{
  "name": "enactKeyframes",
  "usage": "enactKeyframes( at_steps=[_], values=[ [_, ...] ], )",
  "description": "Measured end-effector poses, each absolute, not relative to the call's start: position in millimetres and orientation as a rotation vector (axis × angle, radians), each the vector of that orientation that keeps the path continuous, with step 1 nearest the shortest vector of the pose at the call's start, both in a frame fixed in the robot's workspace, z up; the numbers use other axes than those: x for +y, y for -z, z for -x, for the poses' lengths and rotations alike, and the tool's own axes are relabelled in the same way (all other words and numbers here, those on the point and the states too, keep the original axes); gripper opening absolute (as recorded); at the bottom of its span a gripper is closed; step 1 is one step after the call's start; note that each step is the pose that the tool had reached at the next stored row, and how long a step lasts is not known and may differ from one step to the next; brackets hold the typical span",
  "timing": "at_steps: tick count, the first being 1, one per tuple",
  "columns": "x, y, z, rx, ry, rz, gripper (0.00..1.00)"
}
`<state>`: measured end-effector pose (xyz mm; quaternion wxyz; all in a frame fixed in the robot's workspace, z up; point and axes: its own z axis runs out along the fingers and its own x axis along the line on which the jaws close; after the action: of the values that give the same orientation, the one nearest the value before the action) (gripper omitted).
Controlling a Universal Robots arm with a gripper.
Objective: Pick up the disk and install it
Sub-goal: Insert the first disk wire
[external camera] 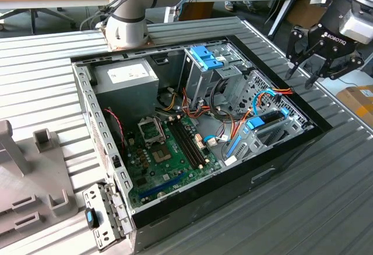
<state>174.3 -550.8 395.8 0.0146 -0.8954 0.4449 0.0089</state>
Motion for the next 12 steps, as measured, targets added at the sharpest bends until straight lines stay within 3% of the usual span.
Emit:
enactKeyframes(
  at_steps=[12],
  values=[
    [-550.8, -390.9, -175.6, 0.979, -0.034, 2.957, 0.50]
  ],
)
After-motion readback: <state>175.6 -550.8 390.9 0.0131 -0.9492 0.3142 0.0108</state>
